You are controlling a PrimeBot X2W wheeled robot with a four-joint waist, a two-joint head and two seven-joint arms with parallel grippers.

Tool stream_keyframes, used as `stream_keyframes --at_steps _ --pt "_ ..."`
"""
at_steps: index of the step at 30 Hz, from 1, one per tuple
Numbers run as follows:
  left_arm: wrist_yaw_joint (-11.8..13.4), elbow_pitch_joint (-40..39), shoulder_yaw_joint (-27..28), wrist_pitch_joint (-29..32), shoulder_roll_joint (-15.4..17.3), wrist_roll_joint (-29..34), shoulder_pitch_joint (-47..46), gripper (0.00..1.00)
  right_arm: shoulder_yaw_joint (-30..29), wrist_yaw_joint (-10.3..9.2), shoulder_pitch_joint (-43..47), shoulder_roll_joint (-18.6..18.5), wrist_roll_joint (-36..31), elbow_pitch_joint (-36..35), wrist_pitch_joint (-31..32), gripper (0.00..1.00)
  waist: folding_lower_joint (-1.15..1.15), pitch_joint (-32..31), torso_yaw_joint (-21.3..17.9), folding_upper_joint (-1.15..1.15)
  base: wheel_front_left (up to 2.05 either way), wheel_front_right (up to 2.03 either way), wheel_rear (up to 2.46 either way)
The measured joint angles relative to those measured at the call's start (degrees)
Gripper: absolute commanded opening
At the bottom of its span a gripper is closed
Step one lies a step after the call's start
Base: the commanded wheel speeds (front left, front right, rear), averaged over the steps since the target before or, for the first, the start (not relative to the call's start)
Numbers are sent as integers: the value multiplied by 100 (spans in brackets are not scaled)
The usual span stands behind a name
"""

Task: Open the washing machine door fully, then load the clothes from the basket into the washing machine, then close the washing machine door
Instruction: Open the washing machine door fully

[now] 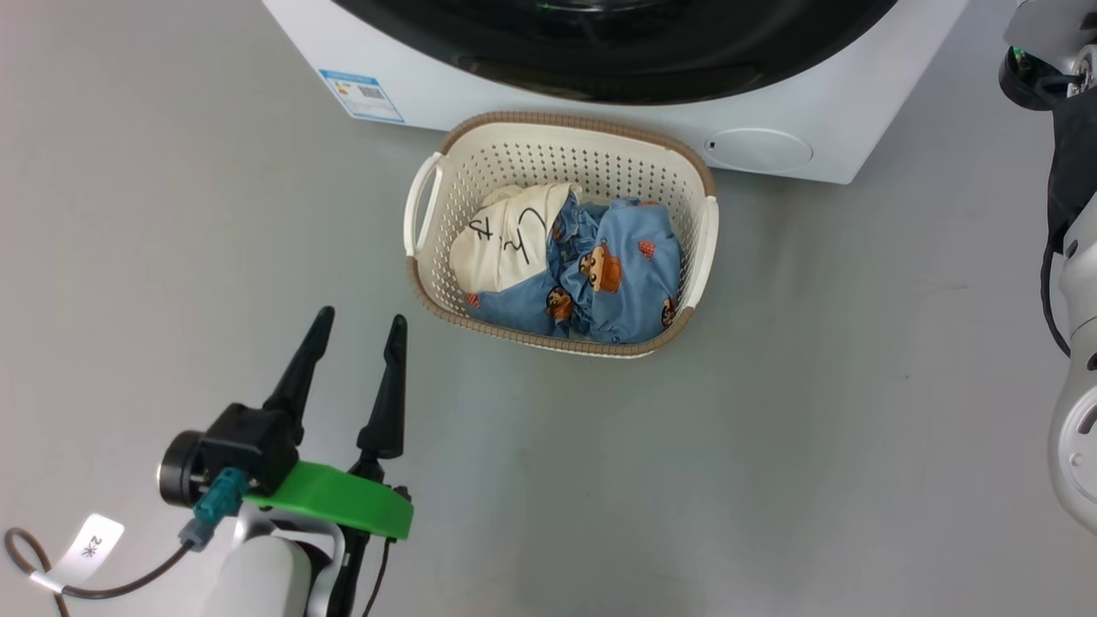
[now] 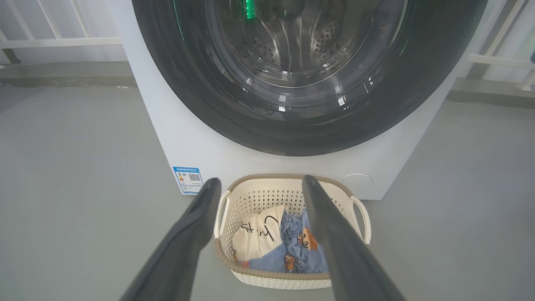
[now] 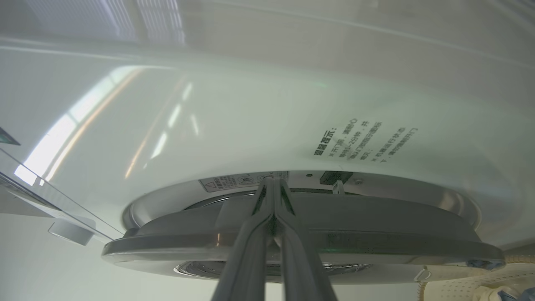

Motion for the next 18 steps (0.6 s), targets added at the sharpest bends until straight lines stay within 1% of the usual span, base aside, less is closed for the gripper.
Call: stream_keyframes --at_steps 6,10,18 --pt "5 -43 -91 0 -1 -108 -2 100 -3 0 -140 -9 -138 77 56 0 0 136 56 0 0 0 0" --pt "55 -66 -131 0 -1 -174 -7 100 -5 0 -272 -12 -331 79 87 0 0 248 85 0 0 0 0" --pt "97 -89 -196 0 -2 -236 -133 100 -27 0 -402 -8 -474 122 254 0 0 401 132 0 0 0 0"
